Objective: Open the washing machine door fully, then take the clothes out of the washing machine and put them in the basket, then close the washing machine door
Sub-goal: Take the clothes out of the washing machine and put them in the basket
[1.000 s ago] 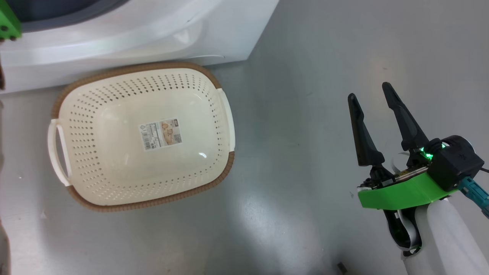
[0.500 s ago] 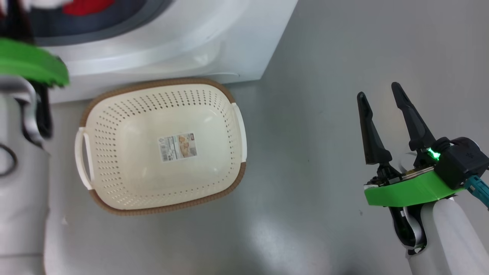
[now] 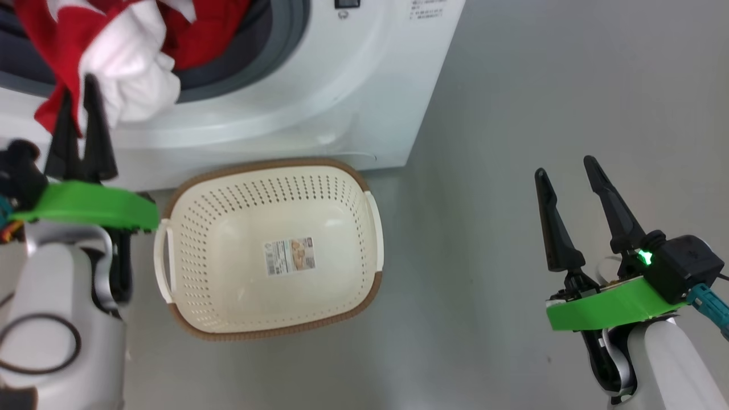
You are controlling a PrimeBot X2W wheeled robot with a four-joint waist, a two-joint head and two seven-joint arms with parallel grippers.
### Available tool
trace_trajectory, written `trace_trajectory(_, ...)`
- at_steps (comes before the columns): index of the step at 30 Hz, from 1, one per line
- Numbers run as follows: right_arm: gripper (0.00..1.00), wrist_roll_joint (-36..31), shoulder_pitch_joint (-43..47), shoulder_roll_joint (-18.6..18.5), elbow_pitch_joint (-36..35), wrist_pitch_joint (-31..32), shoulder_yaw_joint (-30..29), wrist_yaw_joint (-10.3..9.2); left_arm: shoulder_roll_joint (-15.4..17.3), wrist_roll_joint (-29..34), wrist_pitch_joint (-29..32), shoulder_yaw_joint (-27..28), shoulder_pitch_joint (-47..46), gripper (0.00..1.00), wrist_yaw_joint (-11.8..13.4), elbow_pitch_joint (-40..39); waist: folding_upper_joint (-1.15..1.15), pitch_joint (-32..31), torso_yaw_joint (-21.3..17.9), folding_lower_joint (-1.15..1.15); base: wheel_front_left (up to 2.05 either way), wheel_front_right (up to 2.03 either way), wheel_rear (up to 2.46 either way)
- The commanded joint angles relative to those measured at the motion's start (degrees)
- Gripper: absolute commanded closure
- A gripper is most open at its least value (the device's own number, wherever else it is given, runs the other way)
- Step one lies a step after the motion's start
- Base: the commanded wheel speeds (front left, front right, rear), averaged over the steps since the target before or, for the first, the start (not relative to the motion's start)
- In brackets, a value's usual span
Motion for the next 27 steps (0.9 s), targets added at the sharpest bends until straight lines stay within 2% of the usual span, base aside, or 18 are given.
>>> trace_trajectory(1,0.0,0.54,1.1,-0.12,-1.11,-0.36,0.99,0.35,1.62,0.21,-0.45,1.98,1.82,1.0,-0.82,-2.54,0.0,-2.59,0.86,0.0,0.0,0.0,0.0)
trace_trajectory(14,0.0,1.34,4.02,-0.12,-0.78,-0.36,0.35,0.35,-1.57,1.8,-0.45,2.96,14.26,1.0,-2.91,-11.93,0.0,-9.18,1.23,0.0,0.0,0.0,0.0)
trace_trajectory(27,0.0,2.35,6.19,-0.12,-0.89,-0.36,0.16,0.35,-3.52,1.96,1.59,0.14,23.36,1.0,-1.62,-23.71,0.0,-12.69,0.85,0.0,0.0,0.0,0.0)
